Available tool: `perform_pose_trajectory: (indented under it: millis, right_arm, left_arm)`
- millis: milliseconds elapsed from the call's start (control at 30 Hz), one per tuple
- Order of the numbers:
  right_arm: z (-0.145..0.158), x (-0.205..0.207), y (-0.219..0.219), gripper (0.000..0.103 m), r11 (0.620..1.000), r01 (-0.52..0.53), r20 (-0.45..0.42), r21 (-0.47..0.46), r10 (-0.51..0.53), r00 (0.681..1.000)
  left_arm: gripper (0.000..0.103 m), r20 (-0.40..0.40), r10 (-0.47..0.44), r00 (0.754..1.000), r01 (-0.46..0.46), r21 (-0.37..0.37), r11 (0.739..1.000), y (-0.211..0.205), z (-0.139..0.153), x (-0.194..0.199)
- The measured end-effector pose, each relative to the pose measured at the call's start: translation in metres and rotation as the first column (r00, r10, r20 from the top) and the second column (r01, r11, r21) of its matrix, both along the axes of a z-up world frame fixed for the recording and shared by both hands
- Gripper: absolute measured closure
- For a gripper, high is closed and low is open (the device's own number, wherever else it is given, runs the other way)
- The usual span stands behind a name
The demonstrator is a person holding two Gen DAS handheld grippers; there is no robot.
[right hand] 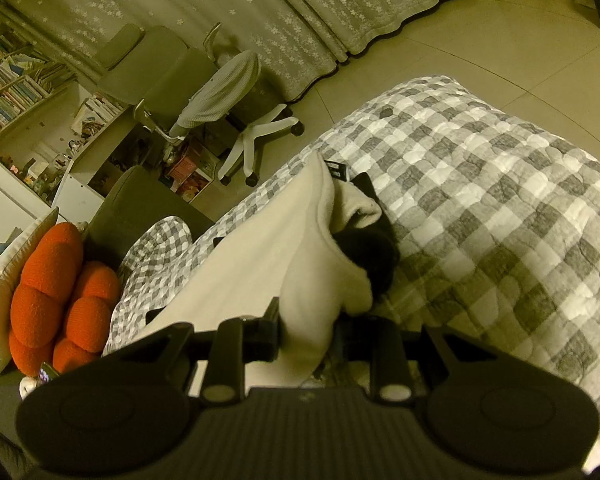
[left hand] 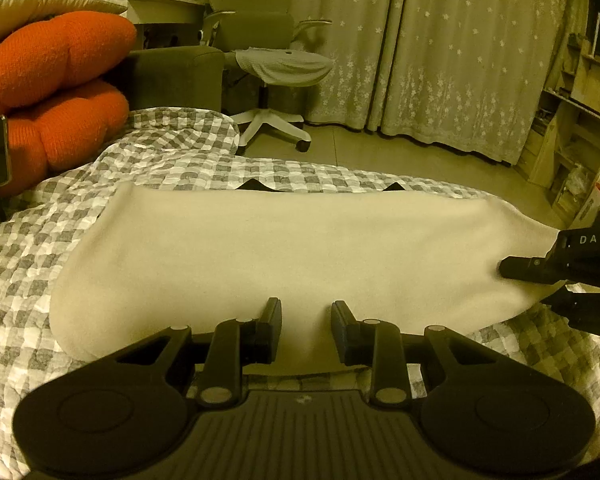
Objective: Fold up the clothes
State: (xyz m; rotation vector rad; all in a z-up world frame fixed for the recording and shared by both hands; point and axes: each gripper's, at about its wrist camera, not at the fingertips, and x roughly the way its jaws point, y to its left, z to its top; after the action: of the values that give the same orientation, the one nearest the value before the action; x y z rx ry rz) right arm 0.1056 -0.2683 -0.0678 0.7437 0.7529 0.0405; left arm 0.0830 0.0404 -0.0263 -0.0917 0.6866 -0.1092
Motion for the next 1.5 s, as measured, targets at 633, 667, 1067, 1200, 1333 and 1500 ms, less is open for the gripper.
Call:
perform_pose_trajectory:
  millis: [633,667,1067,1200,1333,1500]
  right_arm:
    - [0.0018,-0.0002,0.0001,0.080,1.000,-0.003,0.008,-0.013,0.003,1.000]
    - [0.0020,-0.0002,0.0004,0.080,1.000,-0.003,0.009,-0.016,0.003,1.000]
    - [0.0085,-0.0008,0.0013,0.081,1.000,-0.007,0.033,-0.024,0.008,0.999]
    - [0.0086,-0.0009,0.0012,0.081,1.000,-0.008,0.031,-0.025,0.008,0.999]
    - [0.0084,-0.0021,0.0009,0.081,1.000,-0.009,0.030,-0.027,0.010,1.000]
    - [0.0087,-0.0030,0.0005,0.081,1.000,-0.009,0.030,-0.027,0.010,0.999]
  left_arm:
    - [0.073,0.004,-0.002,1.000,0.002,0.017,1.000,-0.0023,-0.0008,-0.0001]
    - [0.073,0.004,-0.002,1.000,0.002,0.017,1.000,-0.0023,-0.0008,0.0000]
    - [0.073,0.002,-0.004,1.000,0.004,0.014,1.000,-0.0010,-0.0010,0.0008]
    - [0.073,0.004,-0.005,1.000,0.005,0.018,1.000,-0.0016,-0.0013,-0.0002]
    - [0.073,0.003,-0.005,1.000,0.005,0.018,1.000,-0.0021,-0.0014,-0.0006]
    - [0.073,0.005,-0.005,1.000,0.005,0.022,1.000,-0.0031,-0.0012,-0.0010]
